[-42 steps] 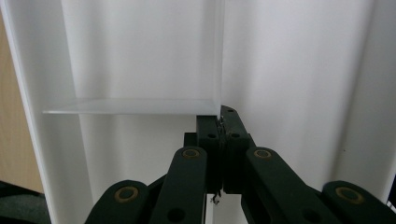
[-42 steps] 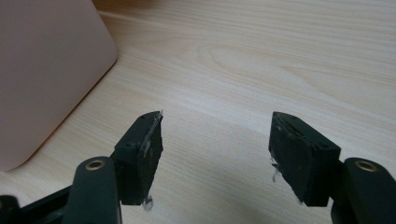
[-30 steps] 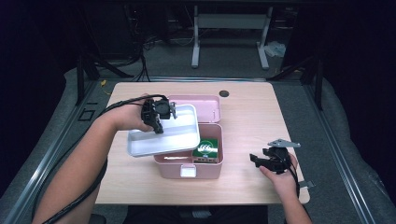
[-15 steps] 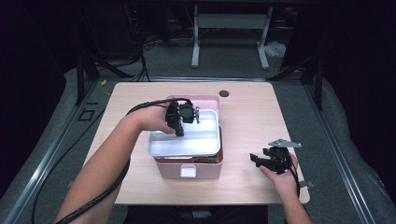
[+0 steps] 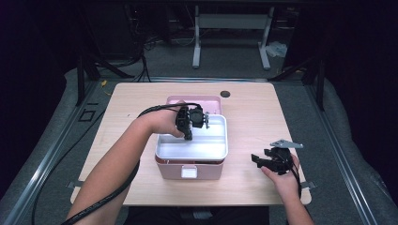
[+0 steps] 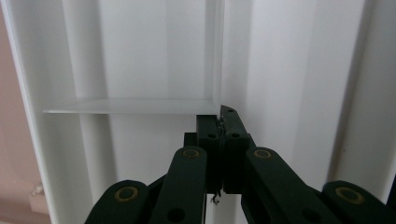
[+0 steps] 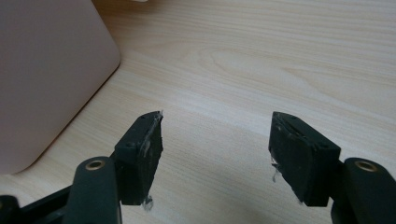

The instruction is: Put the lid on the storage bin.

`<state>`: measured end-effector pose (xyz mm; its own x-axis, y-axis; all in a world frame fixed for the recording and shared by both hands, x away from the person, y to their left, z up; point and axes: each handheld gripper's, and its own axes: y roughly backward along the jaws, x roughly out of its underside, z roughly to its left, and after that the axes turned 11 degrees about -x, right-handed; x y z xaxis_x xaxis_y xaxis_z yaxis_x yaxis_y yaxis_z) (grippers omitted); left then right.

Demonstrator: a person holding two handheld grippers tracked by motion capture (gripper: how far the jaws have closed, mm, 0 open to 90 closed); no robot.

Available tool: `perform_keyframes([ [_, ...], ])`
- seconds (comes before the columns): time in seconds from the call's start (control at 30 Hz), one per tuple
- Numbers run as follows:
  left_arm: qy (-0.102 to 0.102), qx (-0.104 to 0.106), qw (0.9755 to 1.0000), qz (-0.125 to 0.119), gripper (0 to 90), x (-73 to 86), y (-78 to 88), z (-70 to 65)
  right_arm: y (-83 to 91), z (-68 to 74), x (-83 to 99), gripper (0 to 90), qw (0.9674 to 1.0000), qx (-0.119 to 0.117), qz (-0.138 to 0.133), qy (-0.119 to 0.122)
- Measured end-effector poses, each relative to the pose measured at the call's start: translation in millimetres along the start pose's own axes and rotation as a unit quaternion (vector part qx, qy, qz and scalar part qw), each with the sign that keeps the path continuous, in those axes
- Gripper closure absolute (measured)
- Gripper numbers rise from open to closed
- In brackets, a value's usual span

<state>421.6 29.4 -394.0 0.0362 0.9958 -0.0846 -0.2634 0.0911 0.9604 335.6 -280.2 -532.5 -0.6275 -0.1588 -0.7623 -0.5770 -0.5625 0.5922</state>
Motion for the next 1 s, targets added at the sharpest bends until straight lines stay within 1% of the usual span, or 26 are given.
perform_keyframes([
  [0.1, -0.002, -0.002, 1.0, 0.0, 89.2, 0.6, 0.5, -1.9, -0.1, -0.1, 0.2, 34.3, 1.0, 0.0, 0.002, -0.002],
  [0.13, -0.006, 0.0, 1.0, 0.003, 89.2, 1.1, 0.6, -2.4, -0.2, -0.1, 0.3, 34.3, 1.0, 0.0, 0.002, -0.001],
  [0.2, -0.006, -0.003, 0.9999, 0.009, 89.2, 3.0, -0.9, -4.4, -0.5, 0.3, 0.2, 34.3, 1.0, 0.0, 0.002, -0.002],
  [0.23, -0.01, -0.003, 0.9999, 0.013, 89.2, 3.5, -1.4, -4.2, -0.6, 0.4, 0.1, 34.3, 1.0, 0.0, 0.002, -0.001],
  [0.27, -0.006, -0.003, 0.9999, 0.011, 89.2, 4.4, -2.7, -4.7, -0.8, 0.3, 0.1, 34.3, 1.0, 0.0, 0.002, -0.001],
  [0.33, -0.002, 0.002, 1.0, 0.007, 89.2, 5.7, -4.8, -5.2, -1.0, 0.5, -0.1, 34.3, 1.0, 0.0, 0.003, 0.001],
  [0.53, -0.002, 0.003, 1.0, 0.003, 88.2, 6.9, -9.7, -6.5, -2.3, 1.1, 0.1, 34.3, 1.0, 0.0, 0.005, 0.0],
  [0.57, 0.002, 0.004, 1.0, 0.0, 88.1, 7.3, -10.1, -6.7, -2.7, 1.0, 0.2, 34.3, 1.0, 0.0, 0.004, 0.0],
  [0.67, 0.003, 0.003, 1.0, -0.002, 88.1, 7.9, -10.4, -7.5, -3.3, 0.4, -0.1, 34.3, 1.0, 0.0, 0.006, 0.002],
  [1.0, 0.005, -0.001, 1.0, -0.002, 87.7, 8.3, -11.2, -9.2, -4.7, 0.9, -2.7, 34.1, 1.0, 0.003, 0.008, 0.006],
])
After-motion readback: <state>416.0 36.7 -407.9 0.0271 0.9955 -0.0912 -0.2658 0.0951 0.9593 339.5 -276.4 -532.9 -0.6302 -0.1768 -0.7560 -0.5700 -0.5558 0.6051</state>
